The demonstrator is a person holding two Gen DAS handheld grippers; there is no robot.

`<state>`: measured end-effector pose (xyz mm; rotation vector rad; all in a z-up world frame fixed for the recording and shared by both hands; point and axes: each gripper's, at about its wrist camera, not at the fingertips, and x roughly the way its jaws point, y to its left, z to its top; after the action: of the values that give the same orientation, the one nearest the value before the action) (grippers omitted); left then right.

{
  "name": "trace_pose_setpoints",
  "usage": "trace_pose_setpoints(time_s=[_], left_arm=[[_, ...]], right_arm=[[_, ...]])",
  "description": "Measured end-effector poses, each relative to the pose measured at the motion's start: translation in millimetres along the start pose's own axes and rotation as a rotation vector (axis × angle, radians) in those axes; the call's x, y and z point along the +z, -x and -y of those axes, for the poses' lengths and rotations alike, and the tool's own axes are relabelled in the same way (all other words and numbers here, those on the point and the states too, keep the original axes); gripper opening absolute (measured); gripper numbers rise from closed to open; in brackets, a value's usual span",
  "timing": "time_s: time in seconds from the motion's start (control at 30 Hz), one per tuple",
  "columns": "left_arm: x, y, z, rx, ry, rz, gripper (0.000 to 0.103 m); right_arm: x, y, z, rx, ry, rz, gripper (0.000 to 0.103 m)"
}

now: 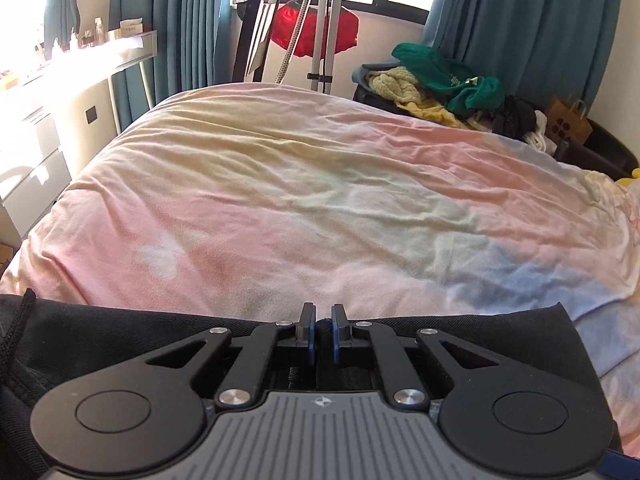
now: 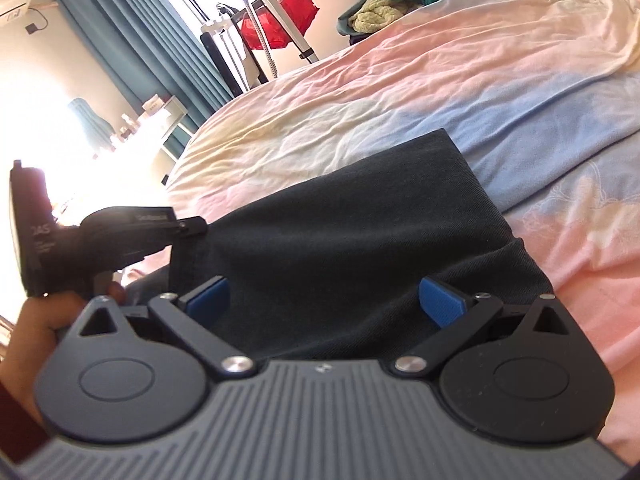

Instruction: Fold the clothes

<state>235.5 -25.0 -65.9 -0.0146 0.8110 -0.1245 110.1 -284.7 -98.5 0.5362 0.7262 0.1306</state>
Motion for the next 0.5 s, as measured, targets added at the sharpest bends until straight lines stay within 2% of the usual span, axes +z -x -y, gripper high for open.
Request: trace_pose_setpoints(time_s=[0.07,0.13,0.2,0.23,0.3,0.33,0.37,0.43,0.5], left_arm=[[-5.2,-12.5,-2.0,-0.005,0.008,-0.023,0.01],[-5.5,-5.9,-10.3,-0.033,0.035,-0.015,0.012],[-5.1,3.3,-19.6,-0.064,0.061,-0.006,0.021],[-4.0,11.7,-24.7,-0.075,0.066,-0.001,0.029],[-2.6,37.7,-38.7,-0.086,0.078,0.014,0.032],[-3.3,52.0,-47.3,-0.094,0.085,0.023,0.038],[-4.0,66.3,-55.9,-0.102,0.093,0.031,0.049],[-11.3,97.5,-77.3,-0.111,0.122,0.034,0.059],[-25.5,127.4,-101.3,-0.117,0.16,0.034,0.062]], right_arm=[[-6.9,-11.0,-4.3,-0.002,0.047,-0.032,0.103],[-14.0,-22.2,-8.6,-0.004,0.093,-0.065,0.103],[-18.0,-29.3,-14.7,-0.038,0.148,-0.08,0.103],[-20.0,-32.7,-17.7,-0.056,0.176,-0.086,0.103],[-22.7,-36.0,-22.1,-0.08,0.21,-0.093,0.103],[-23.4,-35.6,-23.2,-0.085,0.216,-0.092,0.103],[-24.1,-35.2,-24.3,-0.09,0.221,-0.092,0.103],[-25.0,-32.2,-23.6,-0.089,0.226,-0.094,0.103],[-25.4,-28.4,-23.5,-0.084,0.224,-0.096,0.103]])
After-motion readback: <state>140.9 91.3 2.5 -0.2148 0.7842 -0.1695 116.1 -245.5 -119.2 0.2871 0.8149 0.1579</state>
